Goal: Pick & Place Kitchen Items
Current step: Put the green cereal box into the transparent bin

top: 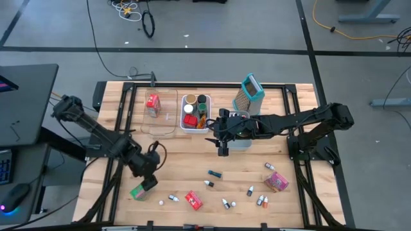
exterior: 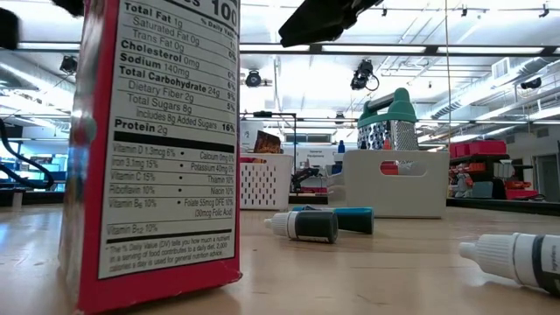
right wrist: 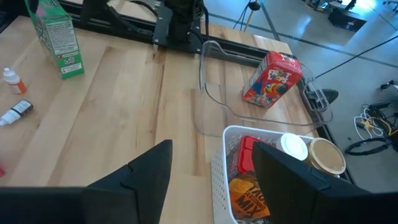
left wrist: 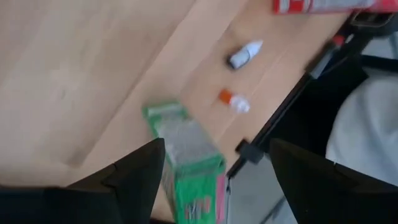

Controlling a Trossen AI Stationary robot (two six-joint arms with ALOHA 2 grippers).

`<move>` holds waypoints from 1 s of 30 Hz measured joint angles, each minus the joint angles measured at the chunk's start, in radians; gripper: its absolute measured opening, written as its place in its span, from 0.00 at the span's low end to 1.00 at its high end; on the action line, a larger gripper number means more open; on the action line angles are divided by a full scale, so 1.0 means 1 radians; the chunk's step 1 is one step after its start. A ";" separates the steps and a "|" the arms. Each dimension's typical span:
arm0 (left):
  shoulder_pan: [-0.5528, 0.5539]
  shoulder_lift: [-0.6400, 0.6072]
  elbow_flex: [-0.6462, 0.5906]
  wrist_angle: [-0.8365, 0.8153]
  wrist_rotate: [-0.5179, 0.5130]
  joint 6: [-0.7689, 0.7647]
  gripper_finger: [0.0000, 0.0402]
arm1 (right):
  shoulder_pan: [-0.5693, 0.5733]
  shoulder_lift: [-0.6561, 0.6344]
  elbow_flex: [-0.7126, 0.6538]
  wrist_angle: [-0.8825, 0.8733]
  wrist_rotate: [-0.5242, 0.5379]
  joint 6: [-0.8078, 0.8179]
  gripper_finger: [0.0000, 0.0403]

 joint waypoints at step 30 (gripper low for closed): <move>-0.282 0.119 -0.010 -0.021 -0.186 -0.166 0.67 | 0.000 0.000 0.000 -0.001 -0.040 0.026 0.58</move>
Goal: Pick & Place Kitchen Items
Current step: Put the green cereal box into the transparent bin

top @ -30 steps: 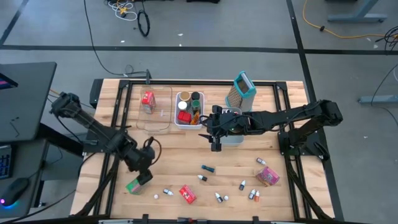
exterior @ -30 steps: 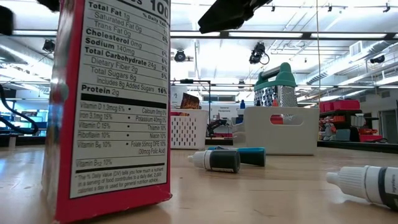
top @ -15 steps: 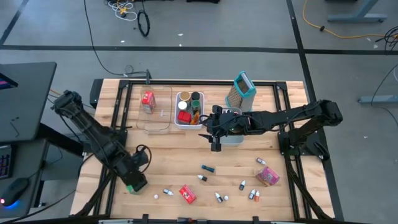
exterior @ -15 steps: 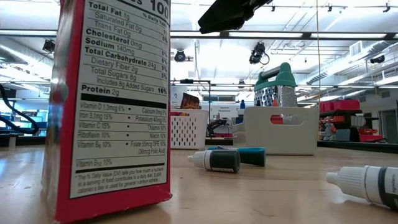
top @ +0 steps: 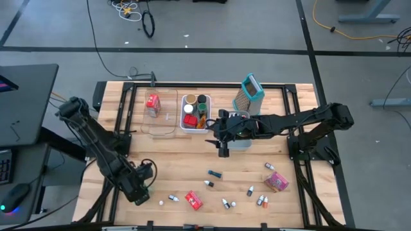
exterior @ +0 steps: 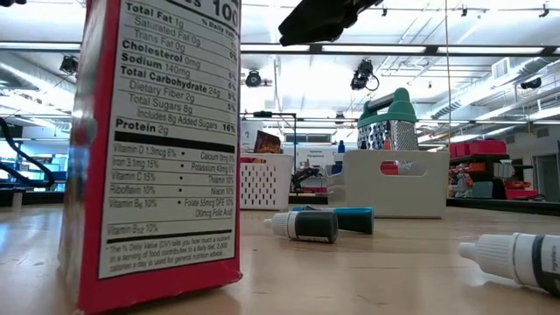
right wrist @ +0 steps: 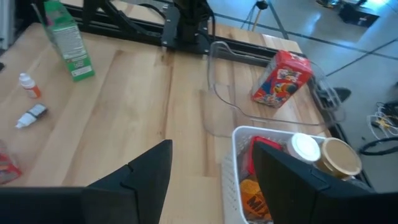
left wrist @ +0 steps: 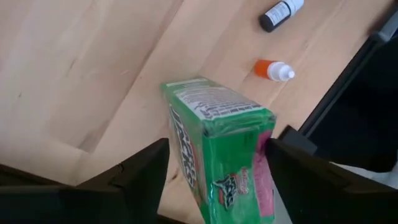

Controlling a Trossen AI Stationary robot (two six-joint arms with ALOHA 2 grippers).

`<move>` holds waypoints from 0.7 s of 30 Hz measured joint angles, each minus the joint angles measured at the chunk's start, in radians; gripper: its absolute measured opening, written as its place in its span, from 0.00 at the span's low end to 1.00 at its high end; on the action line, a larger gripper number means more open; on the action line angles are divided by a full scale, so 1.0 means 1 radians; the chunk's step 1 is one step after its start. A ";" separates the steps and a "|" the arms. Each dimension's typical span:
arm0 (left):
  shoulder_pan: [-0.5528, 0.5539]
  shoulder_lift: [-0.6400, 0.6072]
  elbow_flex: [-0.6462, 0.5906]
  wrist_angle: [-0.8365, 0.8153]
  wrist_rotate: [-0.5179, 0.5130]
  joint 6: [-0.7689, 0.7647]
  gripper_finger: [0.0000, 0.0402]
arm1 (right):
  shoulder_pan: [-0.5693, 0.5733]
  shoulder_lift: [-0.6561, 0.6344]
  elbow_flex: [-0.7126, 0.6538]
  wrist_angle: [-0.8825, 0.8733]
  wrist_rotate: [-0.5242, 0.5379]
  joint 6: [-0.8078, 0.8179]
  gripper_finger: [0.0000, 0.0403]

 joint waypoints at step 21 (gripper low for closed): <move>0.157 -0.035 0.070 -0.146 -0.115 0.086 0.05 | 0.000 0.000 0.000 0.047 -0.037 -0.020 0.58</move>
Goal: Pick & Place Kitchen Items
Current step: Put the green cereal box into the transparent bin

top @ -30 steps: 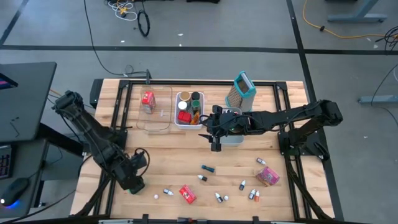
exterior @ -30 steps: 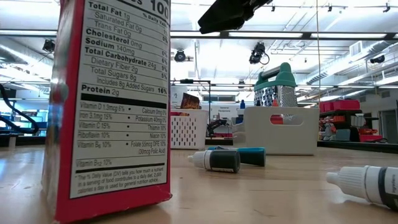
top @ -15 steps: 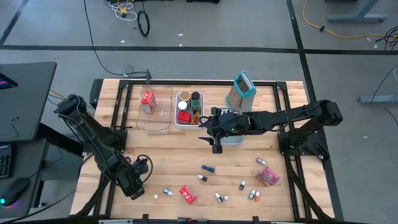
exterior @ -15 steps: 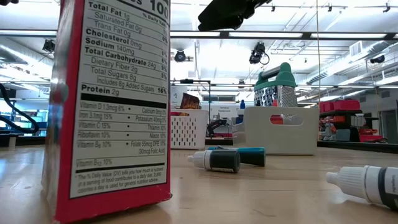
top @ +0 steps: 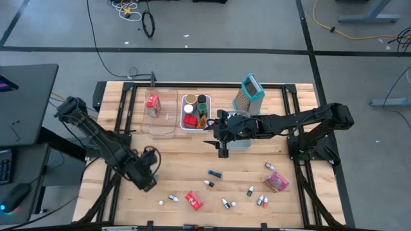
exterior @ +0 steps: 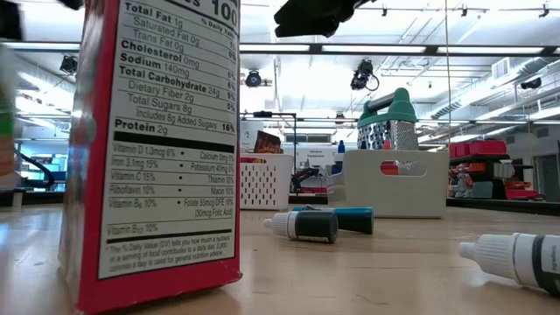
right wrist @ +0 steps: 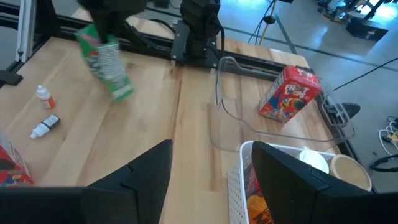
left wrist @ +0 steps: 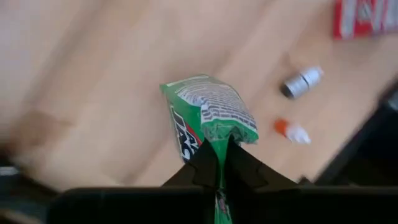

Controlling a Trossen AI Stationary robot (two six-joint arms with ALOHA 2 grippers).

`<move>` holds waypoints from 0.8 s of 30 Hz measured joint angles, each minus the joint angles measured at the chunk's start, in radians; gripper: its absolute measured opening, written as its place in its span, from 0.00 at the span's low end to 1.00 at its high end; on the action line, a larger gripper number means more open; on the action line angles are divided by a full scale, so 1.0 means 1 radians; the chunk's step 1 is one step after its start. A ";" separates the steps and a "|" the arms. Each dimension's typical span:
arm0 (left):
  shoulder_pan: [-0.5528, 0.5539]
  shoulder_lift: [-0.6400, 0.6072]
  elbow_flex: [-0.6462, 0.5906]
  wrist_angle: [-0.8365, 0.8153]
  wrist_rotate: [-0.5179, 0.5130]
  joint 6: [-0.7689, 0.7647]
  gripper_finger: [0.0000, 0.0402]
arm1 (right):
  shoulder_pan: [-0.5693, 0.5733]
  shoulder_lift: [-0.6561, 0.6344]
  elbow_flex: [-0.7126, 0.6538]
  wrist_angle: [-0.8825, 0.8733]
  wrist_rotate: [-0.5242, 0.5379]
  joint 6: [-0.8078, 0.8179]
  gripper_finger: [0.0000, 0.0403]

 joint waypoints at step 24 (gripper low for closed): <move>0.659 -0.235 0.270 -0.510 -0.313 0.314 0.03 | 0.000 0.000 0.000 0.002 0.000 -0.023 0.58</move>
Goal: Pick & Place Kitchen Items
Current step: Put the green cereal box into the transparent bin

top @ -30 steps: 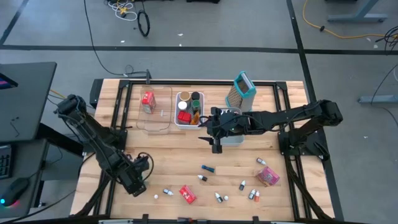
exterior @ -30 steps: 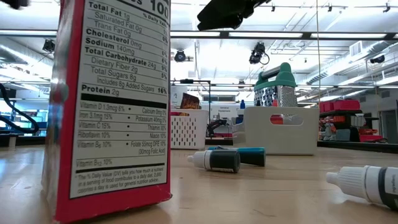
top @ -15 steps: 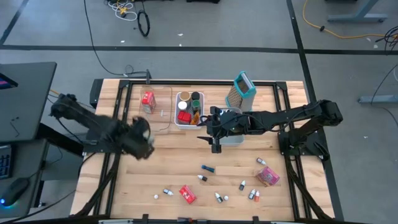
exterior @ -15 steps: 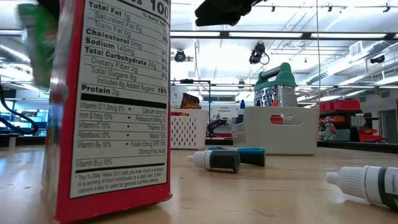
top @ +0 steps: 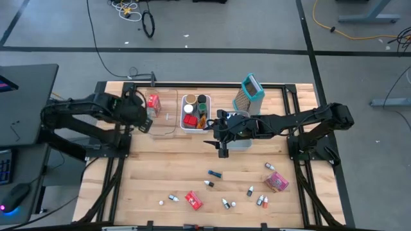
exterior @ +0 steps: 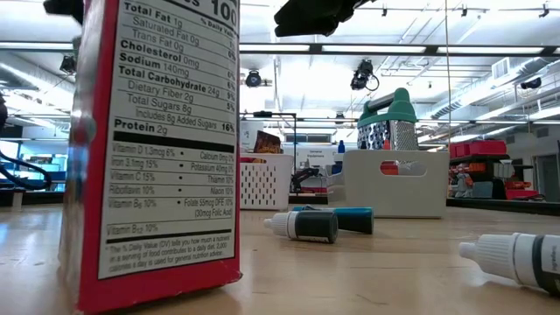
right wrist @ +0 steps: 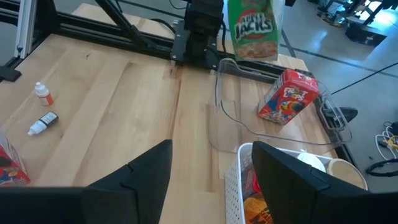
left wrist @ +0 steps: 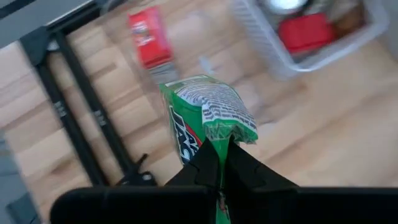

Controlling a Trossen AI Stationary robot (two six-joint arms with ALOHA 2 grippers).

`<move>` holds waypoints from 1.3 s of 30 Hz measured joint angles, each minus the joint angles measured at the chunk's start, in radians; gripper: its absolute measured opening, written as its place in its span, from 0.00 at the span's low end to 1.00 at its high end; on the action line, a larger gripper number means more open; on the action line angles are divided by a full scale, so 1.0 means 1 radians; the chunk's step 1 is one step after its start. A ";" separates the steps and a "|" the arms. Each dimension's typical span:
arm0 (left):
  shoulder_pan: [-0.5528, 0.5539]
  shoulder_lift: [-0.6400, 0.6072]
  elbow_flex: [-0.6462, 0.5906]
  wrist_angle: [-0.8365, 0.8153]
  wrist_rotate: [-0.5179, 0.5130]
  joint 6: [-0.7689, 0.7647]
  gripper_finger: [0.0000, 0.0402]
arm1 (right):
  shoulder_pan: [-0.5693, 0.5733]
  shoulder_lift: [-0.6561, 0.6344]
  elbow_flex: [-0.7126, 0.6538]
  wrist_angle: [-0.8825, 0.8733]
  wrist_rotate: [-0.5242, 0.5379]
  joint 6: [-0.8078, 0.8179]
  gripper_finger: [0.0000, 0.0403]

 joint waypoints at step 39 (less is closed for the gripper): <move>0.684 -0.047 -0.541 0.515 0.314 0.493 0.30 | 0.000 0.000 0.000 0.002 -0.001 0.000 0.58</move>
